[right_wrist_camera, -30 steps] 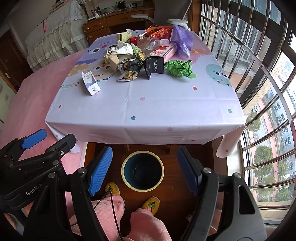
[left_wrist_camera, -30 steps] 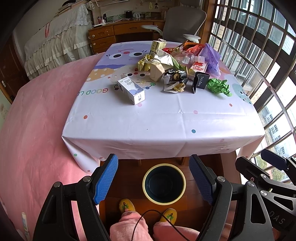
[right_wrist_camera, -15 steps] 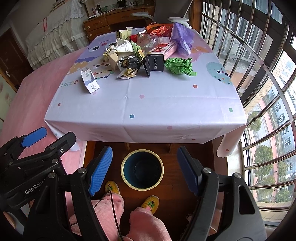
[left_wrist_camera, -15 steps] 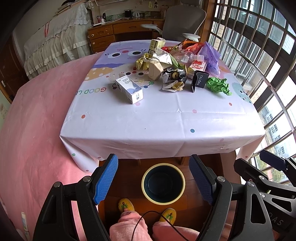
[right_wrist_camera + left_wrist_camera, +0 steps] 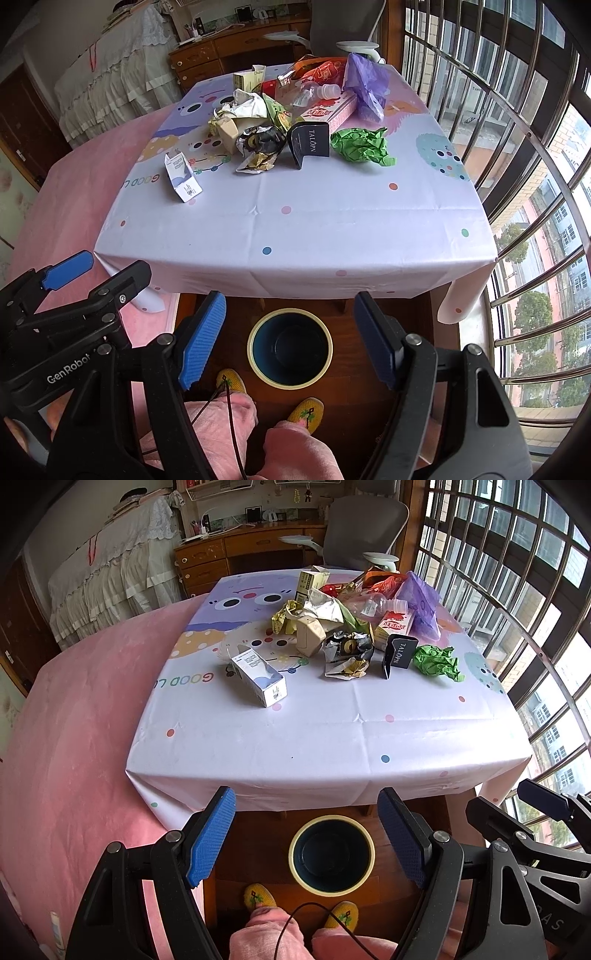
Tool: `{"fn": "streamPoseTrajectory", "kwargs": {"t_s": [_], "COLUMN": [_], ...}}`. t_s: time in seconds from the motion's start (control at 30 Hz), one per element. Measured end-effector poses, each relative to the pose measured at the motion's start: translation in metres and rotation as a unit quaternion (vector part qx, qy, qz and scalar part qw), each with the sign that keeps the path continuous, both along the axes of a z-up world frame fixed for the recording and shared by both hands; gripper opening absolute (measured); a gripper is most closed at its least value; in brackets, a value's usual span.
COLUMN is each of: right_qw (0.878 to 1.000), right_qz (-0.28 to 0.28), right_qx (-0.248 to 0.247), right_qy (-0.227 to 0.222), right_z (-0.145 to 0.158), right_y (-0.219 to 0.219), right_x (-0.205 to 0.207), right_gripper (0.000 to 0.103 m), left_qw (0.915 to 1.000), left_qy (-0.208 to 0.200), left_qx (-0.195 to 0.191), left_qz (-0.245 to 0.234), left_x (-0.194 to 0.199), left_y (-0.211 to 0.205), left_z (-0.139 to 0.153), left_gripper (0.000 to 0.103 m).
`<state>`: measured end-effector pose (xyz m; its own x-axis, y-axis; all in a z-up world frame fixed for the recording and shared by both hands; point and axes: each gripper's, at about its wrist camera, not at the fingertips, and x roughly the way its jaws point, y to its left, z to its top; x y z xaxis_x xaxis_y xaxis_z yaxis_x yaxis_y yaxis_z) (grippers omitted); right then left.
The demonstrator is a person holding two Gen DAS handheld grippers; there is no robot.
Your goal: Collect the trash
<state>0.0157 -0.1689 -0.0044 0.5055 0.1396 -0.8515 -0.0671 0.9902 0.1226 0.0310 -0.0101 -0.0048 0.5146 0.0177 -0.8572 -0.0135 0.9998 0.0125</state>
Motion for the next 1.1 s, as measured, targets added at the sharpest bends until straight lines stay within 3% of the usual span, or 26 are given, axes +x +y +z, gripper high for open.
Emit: {"fn": "streamPoseTrajectory", "kwargs": {"t_s": [0.23, 0.6, 0.9, 1.1], "right_qw": [1.000, 0.999, 0.999, 1.000], "right_qz": [-0.010, -0.026, -0.031, -0.022], "right_qx": [0.019, 0.020, 0.007, -0.004], "right_qy": [0.000, 0.000, -0.001, -0.005], "right_z": [0.006, 0.008, -0.002, -0.007], "right_y": [0.003, 0.027, 0.056, 0.072], "right_x": [0.019, 0.078, 0.153, 0.193], "right_gripper": [0.070, 0.065, 0.061, 0.061], "left_qw": [0.9999, 0.9964, 0.9892, 0.9813], "left_qy": [0.001, 0.051, 0.131, 0.180], "left_qx": [0.017, -0.054, -0.038, -0.029], "left_qz": [-0.001, 0.040, 0.054, 0.062], "left_x": [0.023, 0.139, 0.235, 0.273], "left_y": [0.013, 0.076, 0.088, 0.091], "left_z": [0.017, 0.010, -0.053, -0.096], "left_gripper": [0.081, 0.081, 0.081, 0.081]}}
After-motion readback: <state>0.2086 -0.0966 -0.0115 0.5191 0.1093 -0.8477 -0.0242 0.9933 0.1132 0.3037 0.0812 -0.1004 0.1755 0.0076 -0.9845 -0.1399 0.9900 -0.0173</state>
